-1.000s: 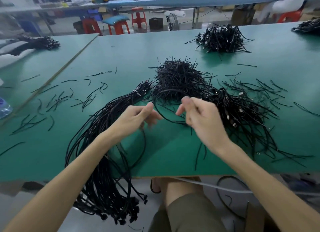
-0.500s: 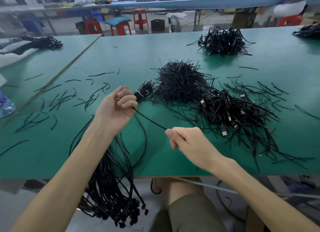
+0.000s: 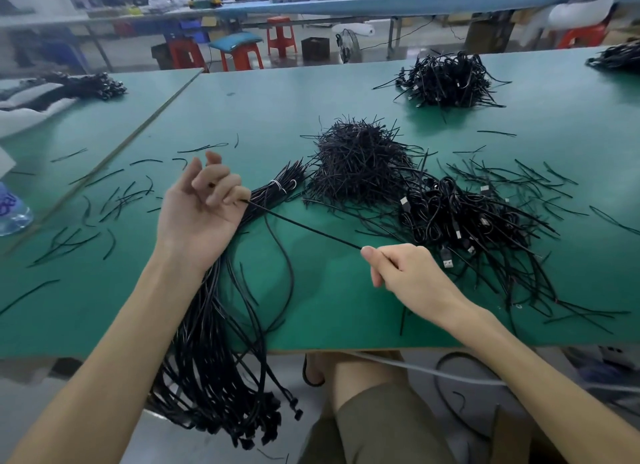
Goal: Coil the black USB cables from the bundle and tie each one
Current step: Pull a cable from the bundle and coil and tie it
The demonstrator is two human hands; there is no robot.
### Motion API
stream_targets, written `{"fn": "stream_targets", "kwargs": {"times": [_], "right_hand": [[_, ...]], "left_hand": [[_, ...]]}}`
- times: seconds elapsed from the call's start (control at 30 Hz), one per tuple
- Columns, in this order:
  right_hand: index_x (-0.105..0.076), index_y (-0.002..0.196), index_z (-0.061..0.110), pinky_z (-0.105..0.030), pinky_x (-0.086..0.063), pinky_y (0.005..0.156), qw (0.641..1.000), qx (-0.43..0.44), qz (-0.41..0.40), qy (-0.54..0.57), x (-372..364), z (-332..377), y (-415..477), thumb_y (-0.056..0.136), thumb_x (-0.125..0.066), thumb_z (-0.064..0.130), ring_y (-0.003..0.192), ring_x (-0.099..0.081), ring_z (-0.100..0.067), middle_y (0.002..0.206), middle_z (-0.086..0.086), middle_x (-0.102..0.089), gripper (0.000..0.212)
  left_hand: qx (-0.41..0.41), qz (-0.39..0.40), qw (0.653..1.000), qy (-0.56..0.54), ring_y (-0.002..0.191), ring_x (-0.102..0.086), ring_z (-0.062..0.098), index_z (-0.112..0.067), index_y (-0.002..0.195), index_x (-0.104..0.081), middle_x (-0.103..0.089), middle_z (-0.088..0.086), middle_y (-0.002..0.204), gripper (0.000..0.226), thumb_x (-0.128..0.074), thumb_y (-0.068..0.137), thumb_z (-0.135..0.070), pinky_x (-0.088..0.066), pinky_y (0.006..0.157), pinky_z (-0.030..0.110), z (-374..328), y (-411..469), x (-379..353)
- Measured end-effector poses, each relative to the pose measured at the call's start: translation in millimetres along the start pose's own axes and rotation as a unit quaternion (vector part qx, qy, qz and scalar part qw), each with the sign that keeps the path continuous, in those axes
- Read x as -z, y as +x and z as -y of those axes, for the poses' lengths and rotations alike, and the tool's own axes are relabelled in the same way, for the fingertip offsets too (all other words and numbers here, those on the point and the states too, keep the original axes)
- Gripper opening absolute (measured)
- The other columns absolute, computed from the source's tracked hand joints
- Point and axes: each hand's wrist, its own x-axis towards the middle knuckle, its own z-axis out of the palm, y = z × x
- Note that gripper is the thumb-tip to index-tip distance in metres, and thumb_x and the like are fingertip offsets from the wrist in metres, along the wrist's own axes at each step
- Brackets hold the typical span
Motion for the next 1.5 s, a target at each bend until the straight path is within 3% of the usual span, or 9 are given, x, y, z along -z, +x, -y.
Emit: {"fn": "stream_targets", "kwargs": {"times": [0.17, 0.37, 0.5, 0.7, 0.87, 1.07, 1.2, 1.33, 1.5], "right_hand": [[-0.061, 0.059, 0.019, -0.027, -0.035, 0.048, 0.994, 0.001, -0.103, 0.023, 4, 4, 6, 0.105, -0.048, 0.045, 0.041, -0.036, -0.011, 0.044, 0.007, -0.044, 0.054], [-0.052, 0.059, 0.015, -0.022, -0.031, 0.051, 0.948, 0.077, -0.236, 0.199, 10, 49, 13, 0.107, -0.047, 0.042, 0.045, -0.034, -0.011, 0.047, 0.005, -0.041, 0.054], [-0.054, 0.064, 0.013, -0.030, -0.031, 0.045, 0.948, 0.201, -0.197, 0.150, -9, 73, -8, 0.107, -0.044, 0.036, 0.043, -0.039, -0.017, 0.050, 0.003, -0.044, 0.050], [-0.055, 0.073, 0.009, -0.026, -0.036, 0.050, 0.964, 0.255, -0.078, -0.002, -43, 54, -24, 0.107, -0.038, 0.037, 0.044, -0.037, -0.009, 0.054, 0.012, -0.042, 0.047], [-0.039, 0.065, 0.018, -0.037, -0.035, 0.046, 0.961, 0.222, -0.097, -0.135, -29, 23, -7, 0.105, -0.043, 0.049, 0.044, -0.037, -0.018, 0.050, 0.005, -0.036, 0.051], [-0.039, 0.065, 0.022, -0.036, -0.035, 0.052, 0.957, 0.150, -0.164, -0.188, -12, 36, 23, 0.098, -0.049, 0.059, 0.053, -0.046, -0.026, 0.051, 0.006, -0.040, 0.051], [-0.047, 0.063, 0.017, -0.039, -0.038, 0.053, 0.973, 0.169, -0.158, 0.005, -24, 66, 18, 0.104, -0.043, 0.045, 0.048, -0.042, -0.017, 0.049, 0.009, -0.046, 0.050], [-0.038, 0.067, 0.016, -0.040, -0.034, 0.046, 0.956, 0.251, -0.140, -0.052, -44, 74, -1, 0.107, -0.040, 0.038, 0.044, -0.033, -0.019, 0.051, 0.009, -0.036, 0.045], [-0.026, 0.060, 0.020, -0.037, -0.025, 0.053, 0.978, 0.155, -0.120, -0.071, -41, 47, 11, 0.105, -0.038, 0.050, 0.047, -0.032, -0.024, 0.047, 0.004, -0.027, 0.055]], "left_hand": [[0.083, 0.160, 0.950, 0.255, 0.049, -0.027, 0.008, -0.016, 0.087, -0.064, -0.029, -0.011, 0.057, 0.042, -0.036, 0.110, -0.039, -0.028, 0.052, 0.021, 15, -13, -6], [0.148, 0.299, 0.575, 0.747, 0.108, -0.071, 0.015, -0.010, 0.129, -0.068, -0.075, 0.000, 0.117, 0.051, -0.032, 0.109, -0.041, -0.053, 0.096, 0.037, 62, -25, -11], [0.115, 0.133, 0.821, 0.543, 0.135, -0.056, 0.022, -0.004, 0.148, -0.046, -0.056, 0.010, 0.148, 0.054, -0.020, 0.109, -0.031, -0.043, 0.115, 0.038, 86, -21, -7], [0.121, 0.060, 0.988, 0.073, 0.101, -0.071, 0.017, 0.000, 0.122, -0.067, -0.073, 0.006, 0.116, 0.059, -0.024, 0.112, -0.039, -0.060, 0.089, 0.034, 83, -18, -20], [0.099, 0.083, 0.959, 0.254, 0.040, -0.019, 0.010, -0.020, 0.068, -0.049, -0.033, -0.008, 0.049, 0.050, -0.033, 0.111, -0.040, -0.016, 0.044, 0.025, 58, -26, -19], [0.044, 0.116, 0.585, 0.802, 0.079, -0.073, 0.023, -0.021, 0.091, -0.077, -0.077, 0.002, 0.083, 0.057, -0.035, 0.102, -0.059, -0.058, 0.081, 0.041, 74, -37, 4], [-0.017, 0.072, 0.743, 0.666, 0.104, -0.065, -0.011, -0.033, 0.103, -0.072, -0.073, -0.028, 0.101, 0.043, -0.031, 0.108, -0.040, -0.045, 0.098, 0.011, 93, -34, 10], [0.056, 0.013, 0.970, 0.235, 0.130, -0.060, 0.024, -0.001, 0.139, -0.055, -0.062, 0.012, 0.141, 0.060, -0.021, 0.111, -0.042, -0.040, 0.114, 0.038, 86, -18, 4], [0.084, 0.019, 0.995, 0.048, 0.045, -0.037, 0.008, -0.016, 0.078, -0.067, -0.047, -0.011, 0.059, 0.049, -0.033, 0.111, -0.029, -0.033, 0.050, 0.019, 47, -19, -15]]}}
